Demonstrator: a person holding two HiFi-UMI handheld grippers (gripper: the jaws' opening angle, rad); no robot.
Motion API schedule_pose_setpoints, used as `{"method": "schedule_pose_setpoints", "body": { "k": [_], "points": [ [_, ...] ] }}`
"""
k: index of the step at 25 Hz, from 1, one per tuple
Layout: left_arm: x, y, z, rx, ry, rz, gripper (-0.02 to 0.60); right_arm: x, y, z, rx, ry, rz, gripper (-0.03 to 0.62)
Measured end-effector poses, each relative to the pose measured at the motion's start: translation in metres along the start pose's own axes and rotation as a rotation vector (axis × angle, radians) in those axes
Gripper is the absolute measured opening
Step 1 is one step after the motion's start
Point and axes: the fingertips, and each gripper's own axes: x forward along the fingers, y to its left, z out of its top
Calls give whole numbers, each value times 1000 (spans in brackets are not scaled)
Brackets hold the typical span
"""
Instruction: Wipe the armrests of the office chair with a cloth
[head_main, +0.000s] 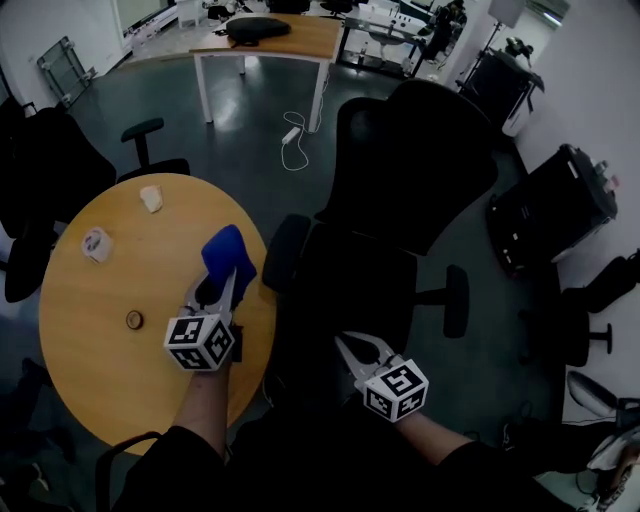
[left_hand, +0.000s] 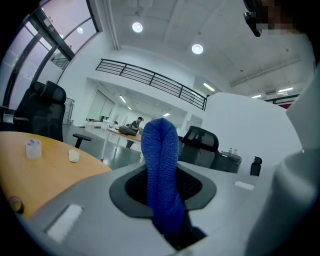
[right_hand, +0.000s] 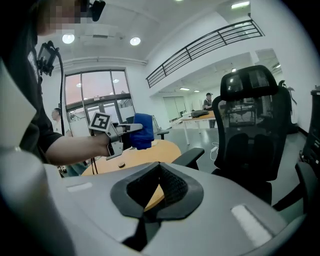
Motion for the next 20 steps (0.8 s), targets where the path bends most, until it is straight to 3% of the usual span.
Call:
{"method": "schedule_pose_setpoints", "body": {
  "k": [5,10,20],
  "points": [
    [45,11,-9,57,56,-45,121,45,-6,-12,11,76,48,3],
    [94,9,-24,180,156,-83,121,89,-22,-30,62,141,136,5],
    [202,1,-57,613,476,-218,122,151,-39,-56,125,242,304,3]
  ]
}}
